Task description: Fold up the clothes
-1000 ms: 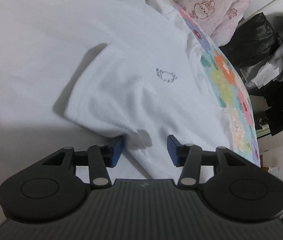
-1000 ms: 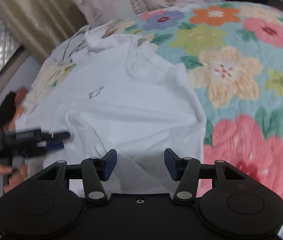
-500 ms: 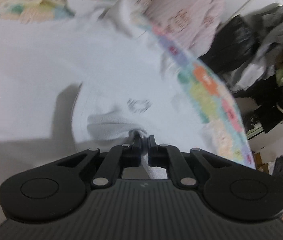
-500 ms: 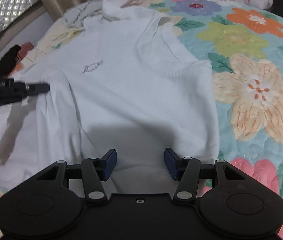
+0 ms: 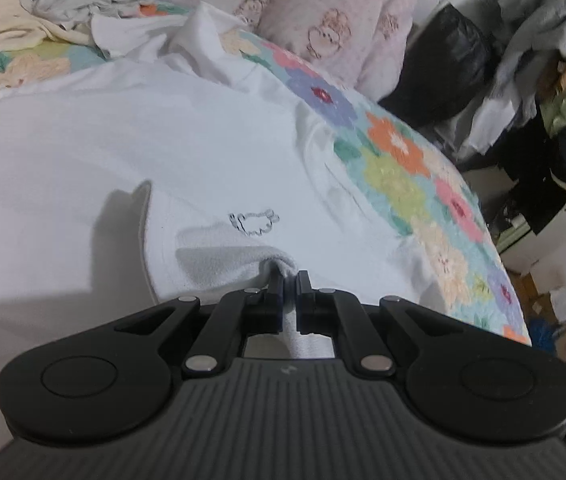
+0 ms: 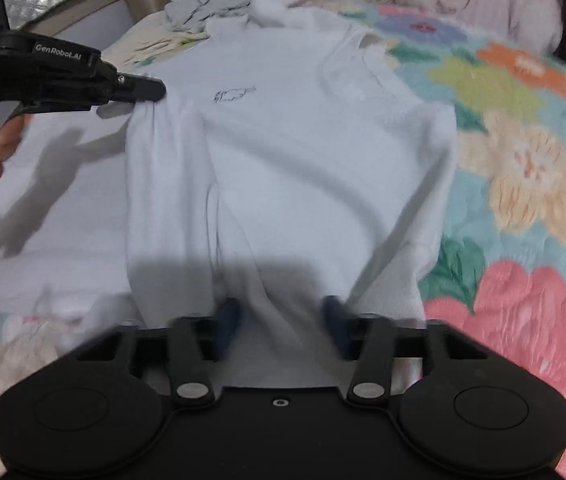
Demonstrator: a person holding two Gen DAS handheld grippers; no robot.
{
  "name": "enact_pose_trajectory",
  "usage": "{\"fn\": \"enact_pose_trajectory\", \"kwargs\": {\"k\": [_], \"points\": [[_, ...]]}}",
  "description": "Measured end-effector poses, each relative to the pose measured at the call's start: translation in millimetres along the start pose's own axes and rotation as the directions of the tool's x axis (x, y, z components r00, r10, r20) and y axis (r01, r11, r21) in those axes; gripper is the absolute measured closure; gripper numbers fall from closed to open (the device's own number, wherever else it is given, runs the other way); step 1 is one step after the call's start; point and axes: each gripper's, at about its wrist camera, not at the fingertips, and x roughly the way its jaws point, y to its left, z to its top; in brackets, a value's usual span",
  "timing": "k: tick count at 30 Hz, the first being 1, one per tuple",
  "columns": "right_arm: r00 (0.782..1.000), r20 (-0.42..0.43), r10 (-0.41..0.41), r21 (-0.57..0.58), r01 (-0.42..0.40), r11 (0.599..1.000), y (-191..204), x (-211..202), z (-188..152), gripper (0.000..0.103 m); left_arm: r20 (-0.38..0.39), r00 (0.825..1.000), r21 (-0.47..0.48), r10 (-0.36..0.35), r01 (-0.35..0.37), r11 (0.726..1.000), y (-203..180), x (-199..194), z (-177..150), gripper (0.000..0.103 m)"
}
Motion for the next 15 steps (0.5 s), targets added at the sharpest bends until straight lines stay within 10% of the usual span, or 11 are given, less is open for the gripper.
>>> {"fn": "enact_pose_trajectory", "kwargs": {"k": [4, 8, 15], "points": [[0.992, 0.117, -0.041, 0.141, 0.024, 0.990, -14, -24, 8, 0.102, 0.081, 0.994, 0.031, -0.066, 0.064, 0.997, -11, -12, 18, 0.099], [0.970, 0.239, -0.044, 0.208, -0.007, 0.978, -35, -57, 15, 0.102, 0.210, 0.967, 0.082, -0.145, 0.131, 0.988, -23, -36, 56, 0.099], [0.949, 0.313, -0.050, 0.214, -0.019, 0.977, -41, -59, 11, 0.080, 0.292, 0.956, 0.136, -0.036, -0.004, 0.991, -9, -7, 106, 0.099]]}}
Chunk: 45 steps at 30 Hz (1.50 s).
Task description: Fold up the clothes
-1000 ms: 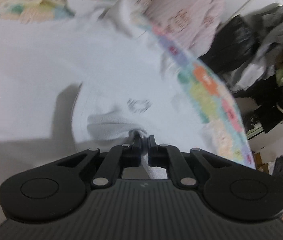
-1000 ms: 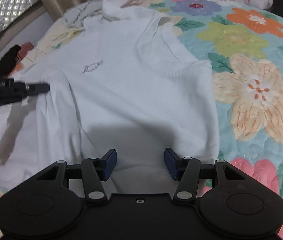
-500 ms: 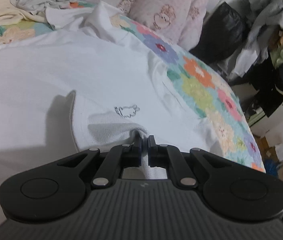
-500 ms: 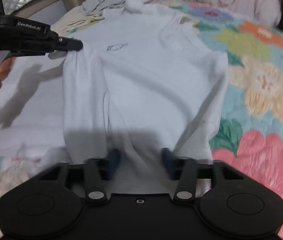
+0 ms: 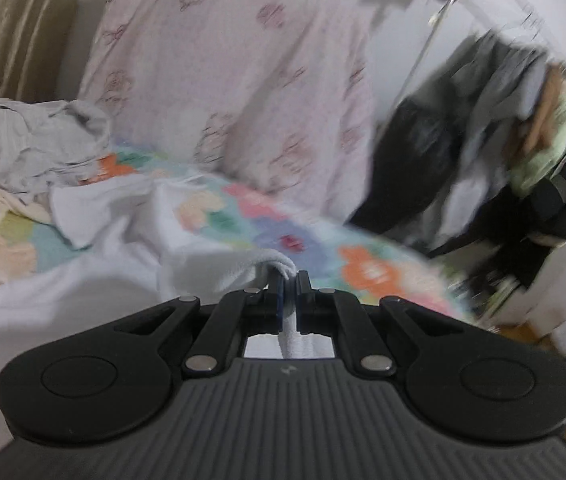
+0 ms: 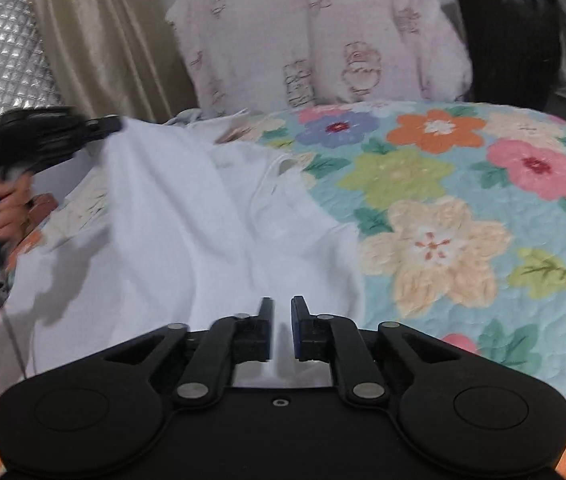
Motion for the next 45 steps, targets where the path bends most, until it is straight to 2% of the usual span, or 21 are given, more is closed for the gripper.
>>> {"fn": "enact_pose_trajectory", "kwargs": {"k": [2, 5, 8, 9, 10, 11, 12, 14, 19, 20, 23, 25, 27, 29, 31, 32, 34, 37, 41, 43, 45], "points": [[0.999, -0.033, 0.040, 0.013, -0.039, 0.999, 1, 10, -8, 0.073, -0.041, 0.997, -0.017, 0.067, -0.068, 0.998, 16, 19, -5, 0.098], [0.997, -0.077, 0.013, 0.009, -0.012, 1.000, -1, 19, -16, 0.065, -0.120, 0.984, -0.092, 0.134, -0.146, 0.985, 47, 40, -19, 0.097], [0.989, -0.140, 0.035, 0.008, -0.034, 0.999, -4, 22, -26, 0.052, -0.145, 0.985, -0.166, 0.090, -0.114, 0.980, 65, 26, -42, 0.095], [0.974, -0.216, 0.061, -0.024, -0.068, 0.997, -1, 27, -31, 0.051, -0.160, 0.984, -0.158, 0.074, -0.099, 0.982, 63, 18, -51, 0.094], [0.954, -0.290, 0.083, -0.054, -0.102, 0.993, 2, 31, -36, 0.051, -0.176, 0.983, -0.149, 0.058, -0.085, 0.985, 60, 11, -60, 0.092], [0.954, -0.295, 0.053, -0.103, -0.087, 0.991, 9, 34, -40, 0.057, -0.192, 0.980, -0.140, 0.042, -0.070, 0.988, 57, 3, -69, 0.089], [0.954, -0.299, 0.023, -0.150, -0.071, 0.986, 16, 37, -43, 0.071, -0.212, 0.977, -0.148, 0.016, -0.048, 0.988, 52, -3, -78, 0.087], [0.962, -0.274, 0.014, -0.094, -0.041, 0.995, 16, 38, -35, 0.092, -0.269, 0.959, -0.199, -0.084, 0.030, 0.980, 44, -17, -100, 0.080], [0.987, -0.153, 0.039, -0.012, -0.041, 0.999, 19, 2, -8, 0.095, -0.330, 0.889, -0.318, -0.319, 0.213, 0.924, 14, -40, -132, 0.066], [0.989, -0.134, 0.055, -0.010, -0.057, 0.998, 19, -10, -3, 0.095, -0.345, 0.876, -0.314, -0.337, 0.231, 0.921, 7, -42, -136, 0.060], [0.983, -0.180, -0.047, -0.073, 0.035, 0.997, 17, -21, -2, 0.095, -0.399, 0.843, -0.305, -0.360, 0.248, 0.920, -15, -34, -143, 0.046], [0.984, -0.176, -0.032, -0.059, 0.022, 0.998, 18, -22, -5, 0.095, -0.456, 0.826, -0.289, -0.332, 0.216, 0.933, -25, -21, -149, 0.046], [0.985, -0.172, -0.016, -0.044, 0.009, 0.999, 18, -23, -8, 0.095, -0.524, 0.804, -0.242, -0.280, 0.175, 0.954, -37, -10, -155, 0.053], [0.986, -0.168, -0.001, -0.030, -0.004, 1.000, 18, -24, -11, 0.095, -0.598, 0.777, -0.155, -0.197, 0.129, 0.979, -51, -1, -162, 0.103], [0.986, -0.169, -0.015, -0.040, 0.008, 0.999, 18, -28, -9, 0.096, -0.622, 0.763, -0.117, -0.176, 0.132, 0.984, -59, -4, -167, 0.103], [0.977, -0.202, -0.065, -0.082, 0.049, 0.995, 19, -25, -11, 0.096, -0.641, 0.745, -0.133, -0.184, 0.129, 0.983, -60, -6, -171, 0.103], [0.952, -0.277, -0.131, -0.136, 0.096, 0.986, 20, -11, -20, 0.096, -0.683, 0.712, -0.157, -0.164, 0.077, 0.985, -55, -5, -178, 0.103], [0.913, -0.368, -0.176, -0.180, 0.115, 0.977, 20, 9, -39, 0.096, -0.708, 0.681, -0.223, -0.188, 0.037, 0.974, -33, -1, -178, 0.101], [0.902, -0.358, -0.241, -0.218, 0.170, 0.961, 24, -2, -34, 0.094, -0.654, 0.755, -0.086, -0.056, 0.000, 0.996, -16, -22, -152, 0.100], [0.891, -0.340, -0.300, -0.240, 0.226, 0.944, 24, -11, -27, 0.074, -0.617, 0.787, -0.053, -0.025, -0.010, 0.999, -5, -32, -138, 0.094], [0.926, -0.282, -0.252, -0.211, 0.196, 0.958, 30, -26, -15, 0.074, -0.578, 0.815, -0.077, -0.036, -0.011, 0.997, 9, -39, -126, 0.084]]}}
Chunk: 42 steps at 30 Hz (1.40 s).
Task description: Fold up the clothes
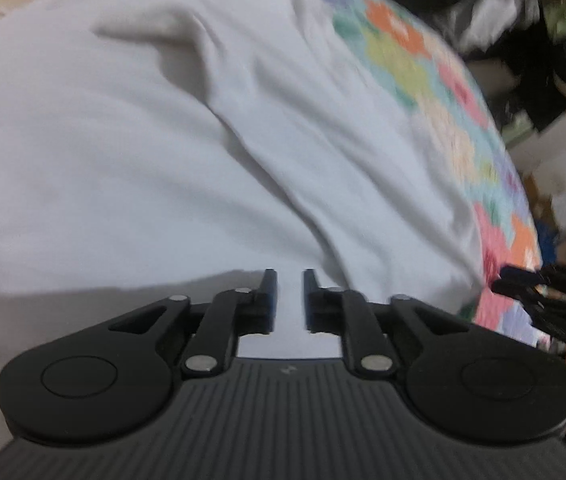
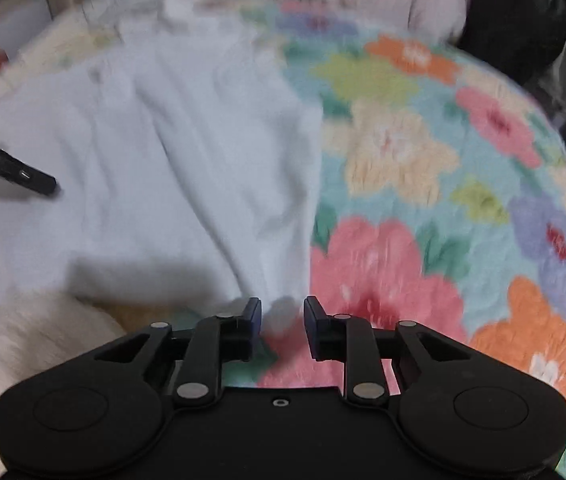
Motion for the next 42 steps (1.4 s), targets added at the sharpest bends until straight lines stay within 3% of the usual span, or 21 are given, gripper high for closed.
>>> {"fn": "enact_pose_trajectory", "kwargs": {"k": [4, 7, 9, 10, 12, 13, 14, 16, 19, 21, 23, 24, 26, 28, 31, 33, 34, 35, 38, 41, 42], "points": [[0.977, 0.154, 0.147, 0.043, -0.155, 0.987, 20, -23, 40, 0.072, 0.121, 0.993, -0.072, -0.007, 0.016, 0.997, 35, -23, 27, 0.073], [0.962, 0.164, 0.218, 0.026, -0.226, 0.974, 64, -6, 93, 0.070, 0.163, 0.986, -0.170, 0.024, 0.004, 0.985, 73, -32, 53, 0.073], [0.947, 0.178, 0.269, -0.008, -0.272, 0.962, 94, 9, 128, 0.050, 0.188, 0.981, -0.236, 0.047, -0.002, 0.972, 98, -37, 70, 0.073], [0.947, 0.168, 0.273, 0.038, -0.283, 0.958, 96, 25, 139, 0.050, 0.201, 0.979, -0.275, 0.019, 0.038, 0.961, 108, -37, 76, 0.073], [0.948, 0.149, 0.282, 0.129, -0.302, 0.945, 98, 58, 161, 0.050, 0.211, 0.977, -0.324, 0.026, 0.045, 0.945, 116, -35, 84, 0.073], [0.947, 0.140, 0.288, 0.174, -0.309, 0.935, 100, 75, 172, 0.050, 0.226, 0.973, -0.331, 0.047, 0.032, 0.943, 117, -32, 89, 0.070], [0.947, 0.131, 0.293, 0.219, -0.316, 0.923, 101, 91, 183, 0.050, 0.241, 0.968, -0.337, 0.068, 0.018, 0.941, 117, -28, 93, 0.060], [0.958, 0.132, 0.253, 0.269, -0.280, 0.921, 101, 113, 179, 0.050, 0.260, 0.963, -0.368, 0.077, 0.025, 0.930, 123, -21, 101, 0.051], [0.976, 0.104, 0.191, 0.265, -0.212, 0.941, 103, 136, 169, 0.050, 0.289, 0.957, -0.423, 0.007, 0.121, 0.898, 142, -11, 110, 0.051], [0.971, 0.121, 0.205, 0.258, -0.230, 0.938, 99, 142, 168, 0.050, 0.302, 0.952, -0.435, -0.043, 0.178, 0.882, 147, 0, 113, 0.049], [0.955, 0.165, 0.247, 0.261, -0.284, 0.923, 94, 150, 168, 0.050, 0.290, 0.956, -0.465, -0.041, 0.179, 0.867, 148, 16, 118, 0.052], [0.945, 0.187, 0.267, 0.261, -0.310, 0.914, 92, 154, 168, 0.050, 0.291, 0.956, -0.466, -0.036, 0.175, 0.867, 146, 23, 121, 0.054], [0.939, 0.203, 0.277, 0.268, -0.326, 0.907, 91, 162, 169, 0.050, 0.286, 0.957, -0.406, -0.038, 0.157, 0.900, 137, 33, 131, 0.100], [0.932, 0.220, 0.287, 0.274, -0.342, 0.899, 91, 170, 170, 0.050, 0.266, 0.963, -0.336, -0.054, 0.145, 0.930, 127, 38, 146, 0.099], [0.911, 0.279, 0.303, 0.250, -0.374, 0.893, 91, 164, 169, 0.050, 0.382, 0.919, -0.145, -0.099, 0.165, 0.976, 101, 11, 166, 0.099], [0.897, 0.309, 0.317, 0.233, -0.394, 0.889, 92, 162, 169, 0.049, 0.437, 0.889, -0.048, -0.141, 0.179, 0.983, 88, -7, 175, 0.099], [0.891, 0.322, 0.319, 0.225, -0.399, 0.889, 93, 162, 169, 0.049, 0.432, 0.894, -0.043, -0.119, 0.153, 0.987, 88, -5, 180, 0.098], [0.901, 0.302, 0.311, 0.224, -0.384, 0.896, 96, 167, 168, 0.049, 0.425, 0.900, -0.043, -0.093, 0.123, 0.991, 88, -3, 186, 0.097], [0.941, 0.206, 0.268, 0.194, -0.308, 0.931, 109, 188, 164, 0.049, 0.320, 0.945, -0.058, 0.065, -0.049, 0.997, 104, 23, 198, 0.096], [0.956, 0.202, 0.213, 0.080, -0.233, 0.969, 129, 181, 168, 0.048, 0.333, 0.935, -0.128, 0.125, -0.087, 0.988, 133, 18, 202, 0.096], [0.947, 0.216, 0.239, 0.096, -0.264, 0.960, 127, 182, 171, 0.048, 0.346, 0.929, -0.145, 0.134, -0.088, 0.985, 142, 12, 205, 0.095]]}}
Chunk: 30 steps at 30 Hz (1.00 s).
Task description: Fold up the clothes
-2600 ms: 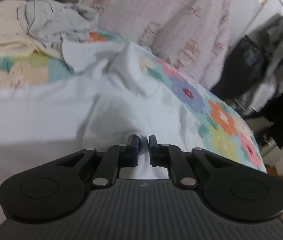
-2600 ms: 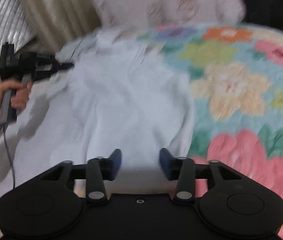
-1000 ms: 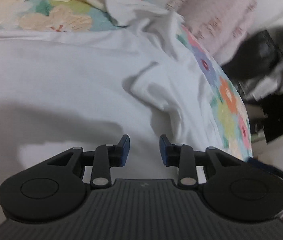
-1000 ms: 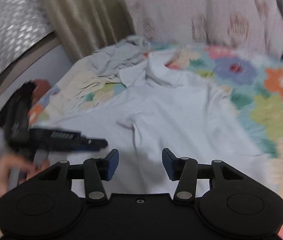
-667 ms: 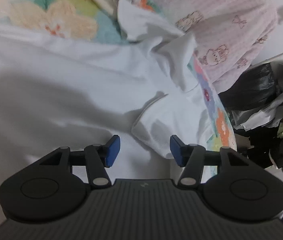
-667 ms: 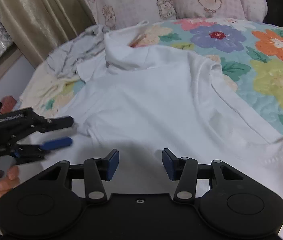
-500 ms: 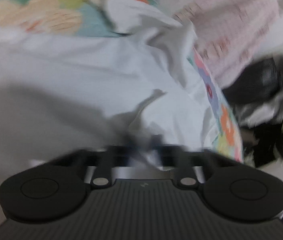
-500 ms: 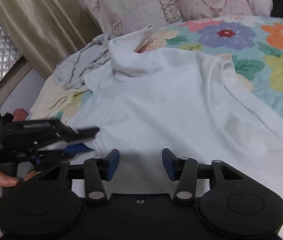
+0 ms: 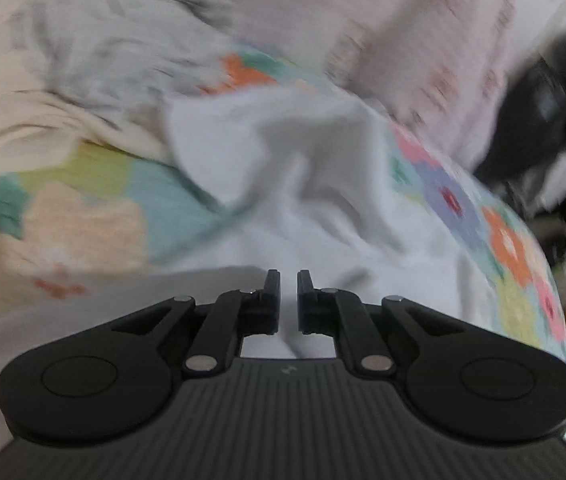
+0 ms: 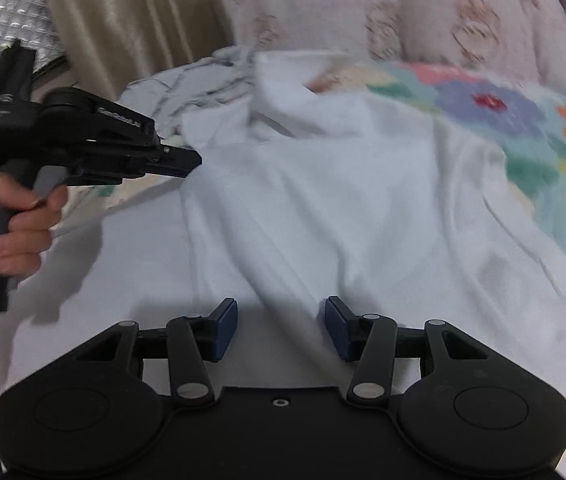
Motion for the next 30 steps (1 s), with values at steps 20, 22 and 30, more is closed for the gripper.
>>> {"fn": "enact_pose_trajectory", "kwargs": {"k": [20, 22, 30], "points": [[0.986, 0.065, 0.156, 0.210, -0.167, 0.963, -17, 28, 18, 0.048, 0.076, 0.997, -0.145, -0.003, 0.014, 0.989, 26, 62, 71, 0.101], [0.984, 0.067, 0.165, 0.223, -0.176, 0.959, -20, 28, 18, 0.048, 0.113, 0.993, -0.078, -0.027, 0.036, 0.996, 2, 34, 75, 0.101], [0.980, 0.080, 0.184, 0.333, -0.200, 0.921, -45, 11, 12, 0.047, 0.202, 0.927, 0.035, -0.317, 0.316, 0.948, -107, -136, 63, 0.101]]}}
